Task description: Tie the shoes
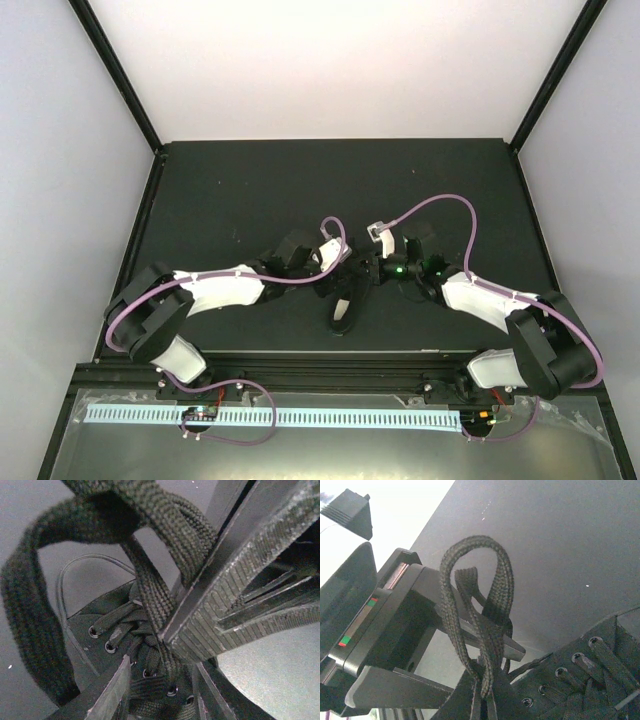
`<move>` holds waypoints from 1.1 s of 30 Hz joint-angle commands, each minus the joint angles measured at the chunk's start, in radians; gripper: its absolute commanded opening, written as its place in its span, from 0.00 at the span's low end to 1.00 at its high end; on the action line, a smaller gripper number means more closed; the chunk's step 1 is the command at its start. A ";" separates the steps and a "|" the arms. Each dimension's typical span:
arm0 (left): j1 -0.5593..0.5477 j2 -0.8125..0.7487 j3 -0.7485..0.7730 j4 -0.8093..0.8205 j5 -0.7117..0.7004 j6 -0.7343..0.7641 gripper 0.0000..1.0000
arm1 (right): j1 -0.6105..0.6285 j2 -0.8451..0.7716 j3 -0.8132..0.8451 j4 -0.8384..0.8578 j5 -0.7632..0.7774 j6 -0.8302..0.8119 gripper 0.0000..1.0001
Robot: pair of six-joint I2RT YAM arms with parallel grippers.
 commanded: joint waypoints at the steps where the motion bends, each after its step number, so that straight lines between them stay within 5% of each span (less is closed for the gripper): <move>1: -0.012 0.021 0.053 0.023 -0.057 0.030 0.35 | -0.004 0.003 0.033 0.014 -0.020 -0.002 0.02; 5: -0.018 0.015 0.042 0.035 -0.116 0.032 0.30 | -0.004 0.001 0.033 0.012 -0.020 -0.002 0.02; 10: -0.019 -0.010 0.029 0.042 -0.090 0.032 0.02 | -0.004 0.007 0.035 0.009 -0.017 -0.004 0.01; 20: -0.018 -0.106 0.020 -0.047 0.011 -0.016 0.01 | -0.007 -0.008 0.041 -0.042 0.037 -0.026 0.08; 22: -0.019 -0.113 0.034 -0.088 0.019 -0.031 0.01 | -0.011 -0.011 0.043 -0.051 0.042 -0.027 0.18; 26: -0.013 -0.132 0.071 -0.195 0.042 -0.066 0.01 | -0.021 -0.038 0.025 -0.062 0.060 -0.026 0.57; 33: 0.040 -0.179 0.115 -0.348 0.162 -0.159 0.02 | -0.040 -0.132 -0.013 -0.113 0.093 -0.039 0.76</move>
